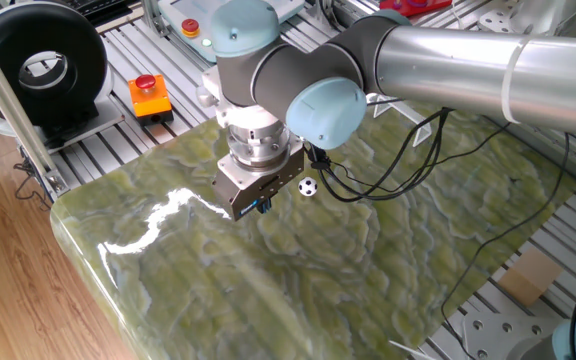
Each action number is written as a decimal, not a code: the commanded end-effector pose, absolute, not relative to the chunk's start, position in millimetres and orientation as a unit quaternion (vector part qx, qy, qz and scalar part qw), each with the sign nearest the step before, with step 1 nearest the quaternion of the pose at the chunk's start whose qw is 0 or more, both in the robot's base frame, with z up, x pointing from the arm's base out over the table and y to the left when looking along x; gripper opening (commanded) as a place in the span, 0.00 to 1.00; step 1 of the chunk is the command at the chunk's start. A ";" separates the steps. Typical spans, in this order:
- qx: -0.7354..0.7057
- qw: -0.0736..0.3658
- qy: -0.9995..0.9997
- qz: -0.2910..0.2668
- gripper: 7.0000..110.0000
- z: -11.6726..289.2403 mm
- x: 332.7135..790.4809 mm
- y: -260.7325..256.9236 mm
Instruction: Push the soccer ball into the goal
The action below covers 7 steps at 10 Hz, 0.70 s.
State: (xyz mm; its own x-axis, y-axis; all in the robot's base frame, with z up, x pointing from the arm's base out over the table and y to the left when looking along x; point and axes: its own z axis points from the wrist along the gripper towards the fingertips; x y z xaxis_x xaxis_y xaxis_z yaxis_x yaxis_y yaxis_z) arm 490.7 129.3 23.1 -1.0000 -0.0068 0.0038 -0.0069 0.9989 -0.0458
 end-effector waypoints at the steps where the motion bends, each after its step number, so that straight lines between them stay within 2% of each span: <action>1: -0.002 0.003 -1.000 0.006 0.00 24.0 491.1 136.3; 7: 0.022 0.005 -1.000 0.007 0.00 24.0 490.3 135.9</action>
